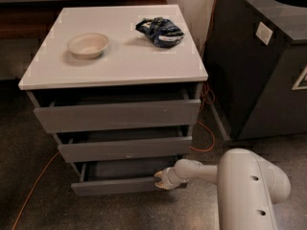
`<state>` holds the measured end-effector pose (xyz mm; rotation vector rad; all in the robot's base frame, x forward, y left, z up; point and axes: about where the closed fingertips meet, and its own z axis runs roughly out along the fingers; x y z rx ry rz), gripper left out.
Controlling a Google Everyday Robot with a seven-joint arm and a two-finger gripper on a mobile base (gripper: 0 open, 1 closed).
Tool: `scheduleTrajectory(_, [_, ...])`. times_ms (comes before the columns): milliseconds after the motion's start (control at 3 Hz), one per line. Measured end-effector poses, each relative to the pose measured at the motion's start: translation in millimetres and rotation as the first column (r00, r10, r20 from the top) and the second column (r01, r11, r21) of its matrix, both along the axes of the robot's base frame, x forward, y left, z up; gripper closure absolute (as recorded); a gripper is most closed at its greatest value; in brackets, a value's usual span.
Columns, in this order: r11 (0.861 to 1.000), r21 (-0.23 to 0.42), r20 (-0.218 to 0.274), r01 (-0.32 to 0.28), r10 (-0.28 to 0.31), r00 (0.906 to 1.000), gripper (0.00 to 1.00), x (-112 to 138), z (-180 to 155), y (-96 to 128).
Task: Open bottom drawer
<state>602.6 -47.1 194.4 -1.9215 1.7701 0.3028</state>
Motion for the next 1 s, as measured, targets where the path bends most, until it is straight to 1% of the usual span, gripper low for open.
scheduleTrajectory(333, [1.0, 0.0, 0.0, 0.0, 0.0, 1.0, 1.0, 0, 0, 0])
scheduleTrajectory(667, [1.0, 0.009, -0.008, -0.002, 0.002, 1.0, 1.0, -6, 0, 2])
scheduleTrajectory(1000, [0.999, 0.051, -0.046, -0.01, 0.012, 0.9989, 0.97, -34, -2, 12])
